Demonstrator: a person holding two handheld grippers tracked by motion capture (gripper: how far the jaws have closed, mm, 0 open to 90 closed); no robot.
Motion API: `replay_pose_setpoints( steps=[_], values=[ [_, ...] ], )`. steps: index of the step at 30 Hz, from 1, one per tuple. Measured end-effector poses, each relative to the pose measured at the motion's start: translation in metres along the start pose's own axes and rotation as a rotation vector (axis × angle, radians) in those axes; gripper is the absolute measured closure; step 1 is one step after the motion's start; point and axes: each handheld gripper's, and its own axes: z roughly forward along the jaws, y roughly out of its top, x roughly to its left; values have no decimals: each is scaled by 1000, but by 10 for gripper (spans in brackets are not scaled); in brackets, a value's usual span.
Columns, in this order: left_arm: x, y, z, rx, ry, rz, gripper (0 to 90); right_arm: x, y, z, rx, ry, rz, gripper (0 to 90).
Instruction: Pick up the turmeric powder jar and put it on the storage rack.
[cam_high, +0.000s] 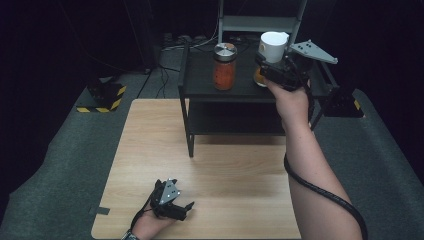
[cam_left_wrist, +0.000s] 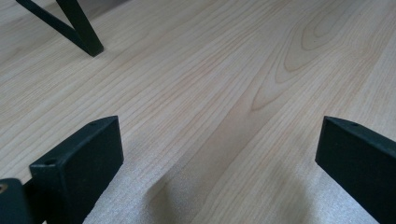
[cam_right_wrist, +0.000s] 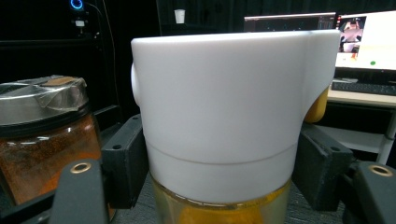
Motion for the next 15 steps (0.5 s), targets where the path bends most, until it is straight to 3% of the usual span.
replay_pose_setpoints(
  steps=[5,8,10,11,13,15],
  values=[
    [0,0,0,-1,-2,-1,12,1,-1,-2,-3,-3,2,265],
    [1,0,0,-1,-2,-2,12,2,-2,-3,3,-8,11,191],
    [1,0,0,-1,-3,-1,12,4,-4,-5,5,-22,30,57],
    [1,0,0,-1,-3,-1,12,4,-4,-5,5,-22,30,57],
    [0,0,0,0,-3,-1,12,5,-5,-6,8,-17,9,0],
    [0,0,0,0,-2,1,12,9,-6,-12,-4,-13,-27,0]
  ],
)
